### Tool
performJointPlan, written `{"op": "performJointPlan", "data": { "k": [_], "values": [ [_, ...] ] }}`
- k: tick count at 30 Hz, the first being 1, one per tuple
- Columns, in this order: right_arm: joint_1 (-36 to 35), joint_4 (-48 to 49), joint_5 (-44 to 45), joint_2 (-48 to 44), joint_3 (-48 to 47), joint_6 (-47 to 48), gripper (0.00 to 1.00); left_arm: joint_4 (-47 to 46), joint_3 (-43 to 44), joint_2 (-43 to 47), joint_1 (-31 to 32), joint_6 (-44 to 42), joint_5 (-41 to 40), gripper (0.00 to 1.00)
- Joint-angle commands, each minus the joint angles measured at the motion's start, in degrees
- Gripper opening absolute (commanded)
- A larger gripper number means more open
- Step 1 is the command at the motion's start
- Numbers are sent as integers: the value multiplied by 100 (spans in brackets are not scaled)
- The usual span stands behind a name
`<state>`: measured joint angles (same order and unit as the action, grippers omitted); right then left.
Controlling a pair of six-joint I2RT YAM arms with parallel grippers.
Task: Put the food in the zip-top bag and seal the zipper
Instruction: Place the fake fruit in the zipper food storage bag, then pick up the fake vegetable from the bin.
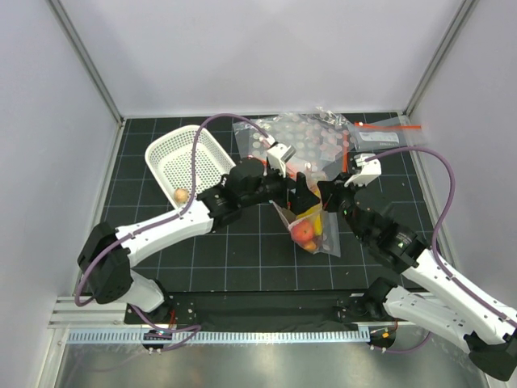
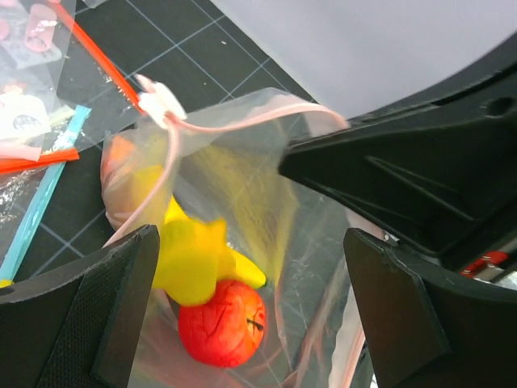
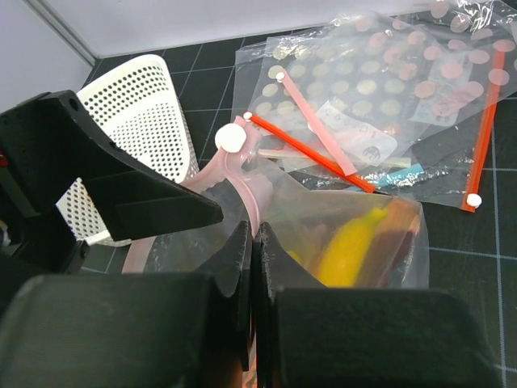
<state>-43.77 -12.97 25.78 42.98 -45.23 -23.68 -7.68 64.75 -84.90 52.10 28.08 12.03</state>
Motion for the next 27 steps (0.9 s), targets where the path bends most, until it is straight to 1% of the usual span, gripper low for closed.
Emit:
{"op": "performJointPlan", "data": {
  "k": [1, 3, 5, 6, 7, 9, 10, 12, 13, 16, 17, 19, 20, 22, 23, 25, 26, 27],
  "values": [
    [-9, 410, 269, -115, -65, 13, 1, 222, 371, 254, 134, -390, -368, 100],
    [-9, 409, 305, -106, -73, 13, 1, 398, 424, 491, 134, -478, -578, 100],
    [-26, 392, 314, -97, -82, 13, 1, 889, 520, 693, 134, -592, -850, 100],
    [-18, 383, 331, -106, -82, 21, 1, 1065, 608, 938, 125, -706, -1156, 100],
    [-18, 383, 340, -106, -82, 22, 1, 1433, 644, 1062, 125, -768, -1507, 100],
    [-18, 383, 349, -88, -91, 22, 1, 1760, 679, 1326, 117, -865, -2053, 100],
    [-9, 383, 340, -80, -100, 22, 1, 2127, 731, 1545, 117, -952, -2595, 100],
    [-18, 366, 322, -71, -117, 39, 1, 2559, 828, 1687, 82, -997, -3161, 100],
    [-18, 357, 322, -79, -117, 30, 1, 2961, 872, 1792, 64, -1049, -3555, 100],
    [-18, 357, 296, -88, -117, 30, 1, 3543, 768, 1872, -41, -1155, -4058, 100],
    [-18, 357, 279, -97, -126, 22, 1, 3667, 724, 1829, -129, -1190, -4355, 100],
    [-18, 357, 226, -97, -135, 13, 1, 4088, 749, 1688, -234, -1173, -4665, 100],
    [-26, 339, 226, -106, -135, 4, 1, 4221, 837, 1470, -339, -1138, -4831, 100],
    [-18, 339, 226, -123, -117, 4, 1, 4529, 942, 1197, -472, -1103, -4886, 100],
    [-18, 357, 234, -132, -117, 4, 1, 4608, 1056, 960, -646, -1059, -4860, 100],
    [-18, 374, 243, -115, -91, 4, 1, 4758, 1127, 696, -902, -1006, -4562, 100],
    [-26, 374, 243, -97, -91, 4, 1, 4767, 1145, 599, -1155, -997, -4387, 100],
    [-9, 392, 243, -80, -91, 4, 1, 4793, 1215, 328, -1280, -945, -4037, 100]
  ]
}}
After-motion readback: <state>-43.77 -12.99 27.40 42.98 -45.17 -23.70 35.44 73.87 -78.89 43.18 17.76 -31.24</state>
